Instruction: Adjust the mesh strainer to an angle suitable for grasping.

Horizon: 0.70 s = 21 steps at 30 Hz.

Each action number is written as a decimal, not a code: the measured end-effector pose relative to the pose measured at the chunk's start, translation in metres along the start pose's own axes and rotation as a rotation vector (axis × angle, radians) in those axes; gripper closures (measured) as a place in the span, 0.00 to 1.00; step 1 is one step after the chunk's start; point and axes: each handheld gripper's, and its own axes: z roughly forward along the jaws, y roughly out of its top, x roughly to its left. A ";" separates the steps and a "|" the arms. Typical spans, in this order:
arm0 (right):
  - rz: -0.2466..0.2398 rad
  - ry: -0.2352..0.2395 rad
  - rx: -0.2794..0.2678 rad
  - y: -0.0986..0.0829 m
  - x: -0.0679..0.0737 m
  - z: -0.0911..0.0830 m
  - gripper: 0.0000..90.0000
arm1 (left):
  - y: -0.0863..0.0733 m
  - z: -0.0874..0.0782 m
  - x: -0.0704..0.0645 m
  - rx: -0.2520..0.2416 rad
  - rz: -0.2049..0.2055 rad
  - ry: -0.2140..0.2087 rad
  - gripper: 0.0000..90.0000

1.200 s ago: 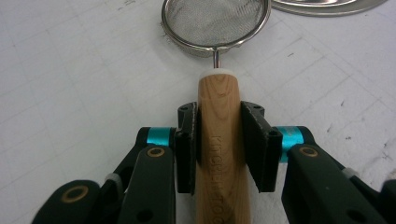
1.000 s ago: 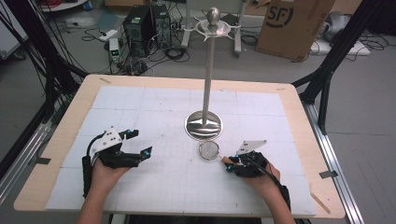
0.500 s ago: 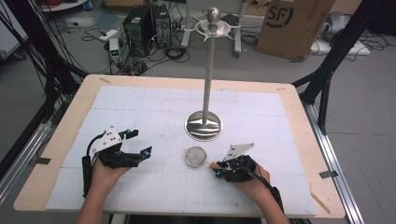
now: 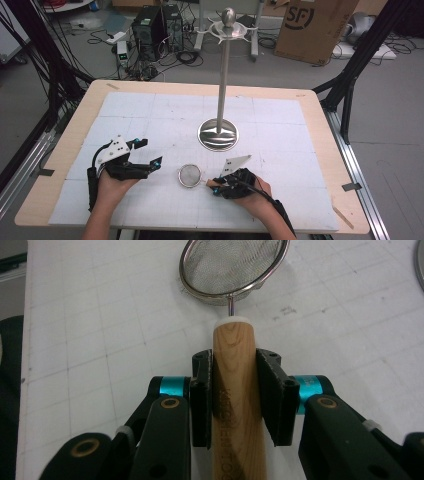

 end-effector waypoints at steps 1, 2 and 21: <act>-0.004 0.001 -0.005 0.001 0.000 0.002 0.77 | 0.000 0.000 0.000 0.000 -0.001 -0.001 0.19; -0.007 0.006 -0.001 0.003 -0.001 0.004 0.77 | 0.000 0.000 0.000 0.002 -0.002 0.001 0.19; -0.093 0.092 0.001 0.053 0.013 0.054 0.77 | 0.000 -0.001 0.002 0.000 -0.008 0.002 0.19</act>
